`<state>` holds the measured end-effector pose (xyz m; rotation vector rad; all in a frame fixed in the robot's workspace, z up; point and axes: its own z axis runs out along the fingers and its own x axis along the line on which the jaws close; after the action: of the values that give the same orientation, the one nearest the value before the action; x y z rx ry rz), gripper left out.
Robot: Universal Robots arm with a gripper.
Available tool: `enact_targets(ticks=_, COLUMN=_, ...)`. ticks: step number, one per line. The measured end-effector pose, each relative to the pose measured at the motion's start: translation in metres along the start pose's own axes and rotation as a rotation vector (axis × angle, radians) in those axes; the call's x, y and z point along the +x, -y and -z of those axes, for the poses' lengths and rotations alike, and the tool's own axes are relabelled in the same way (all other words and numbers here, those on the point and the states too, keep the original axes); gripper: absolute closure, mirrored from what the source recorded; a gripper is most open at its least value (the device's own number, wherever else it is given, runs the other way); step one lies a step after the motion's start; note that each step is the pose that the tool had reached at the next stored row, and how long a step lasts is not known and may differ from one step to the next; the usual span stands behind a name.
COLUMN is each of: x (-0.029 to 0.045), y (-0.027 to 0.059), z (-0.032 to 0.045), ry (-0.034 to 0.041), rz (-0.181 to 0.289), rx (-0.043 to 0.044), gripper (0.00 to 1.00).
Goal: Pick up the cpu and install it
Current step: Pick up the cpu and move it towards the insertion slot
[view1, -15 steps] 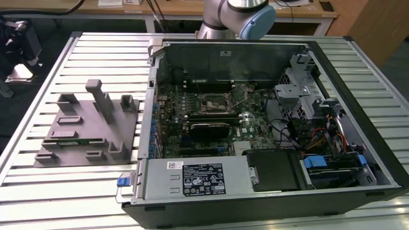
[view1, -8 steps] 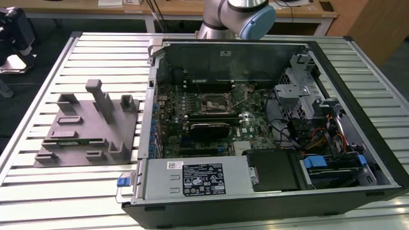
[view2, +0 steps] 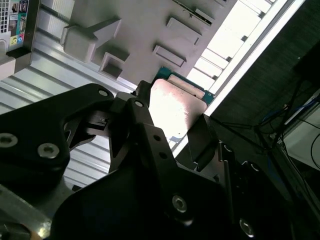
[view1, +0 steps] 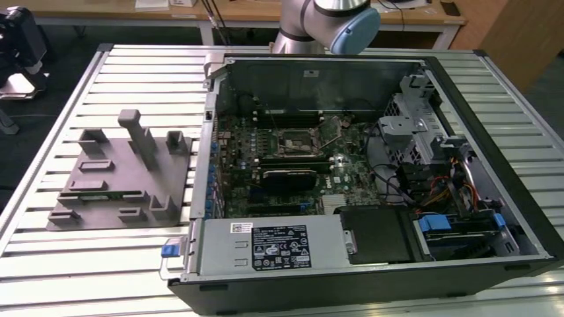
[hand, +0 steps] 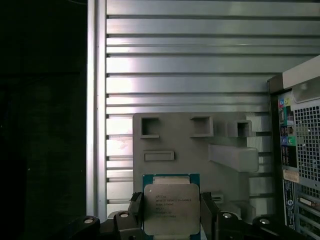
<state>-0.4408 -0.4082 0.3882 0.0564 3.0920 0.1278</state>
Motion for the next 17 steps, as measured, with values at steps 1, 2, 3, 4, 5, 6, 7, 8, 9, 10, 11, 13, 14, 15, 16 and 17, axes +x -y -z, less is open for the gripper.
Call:
enact_targets(ticks=1, x=-0.0009, y=0.0000, z=-0.0001, ry=0.0001, rz=0.000, rx=0.0000, gripper=0.46)
enact_targets(ticks=2, x=-0.0021, y=0.0000, z=-0.0003, ry=0.0003, rz=0.000, rx=-0.0002, gripper=0.46)
enact_targets(ticks=3, x=-0.0037, y=-0.0001, z=-0.0003, ry=0.0002, rz=0.000, rx=-0.0001, gripper=0.46)
enact_targets(ticks=4, x=-0.0054, y=-0.0001, z=-0.0004, ry=0.0002, rz=0.000, rx=-0.0001, gripper=0.46)
enact_targets(ticks=5, x=-0.0075, y=-0.0002, z=-0.0005, ry=0.0002, rz=0.000, rx=0.0000, gripper=0.46)
enact_targets(ticks=6, x=-0.0097, y=-0.0002, z=-0.0006, ry=0.0002, rz=0.000, rx=-0.0002, gripper=0.46)
enact_targets(ticks=7, x=-0.0120, y=-0.0003, z=-0.0008, ry=0.0003, rz=0.000, rx=-0.0002, gripper=0.46)
enact_targets(ticks=8, x=-0.0142, y=-0.0004, z=-0.0009, ry=0.0003, rz=0.000, rx=-0.0002, gripper=0.46)
enact_targets(ticks=9, x=-0.0165, y=-0.0005, z=-0.0010, ry=0.0003, rz=0.000, rx=-0.0002, gripper=0.46)
enact_targets(ticks=10, x=-0.0191, y=-0.0006, z=-0.0011, ry=0.0003, rz=0.000, rx=-0.0002, gripper=0.46)
enact_targets(ticks=11, x=-0.0216, y=-0.0006, z=-0.0012, ry=0.0002, rz=0.000, rx=-0.0001, gripper=0.46)
enact_targets(ticks=13, x=-0.0267, y=-0.0008, z=-0.0015, ry=0.0003, rz=0.000, rx=-0.0002, gripper=0.46)
enact_targets(ticks=14, x=-0.0292, y=-0.0009, z=-0.0016, ry=0.0003, rz=0.000, rx=-0.0002, gripper=0.46)
enact_targets(ticks=15, x=-0.0317, y=-0.0010, z=-0.0018, ry=0.0004, rz=0.000, rx=-0.0002, gripper=0.46)
enact_targets(ticks=16, x=-0.0342, y=-0.0011, z=-0.0018, ry=0.0003, rz=0.000, rx=-0.0002, gripper=0.46)
enact_targets(ticks=17, x=-0.0368, y=-0.0012, z=-0.0019, ry=0.0002, rz=0.000, rx=-0.0001, gripper=0.46)
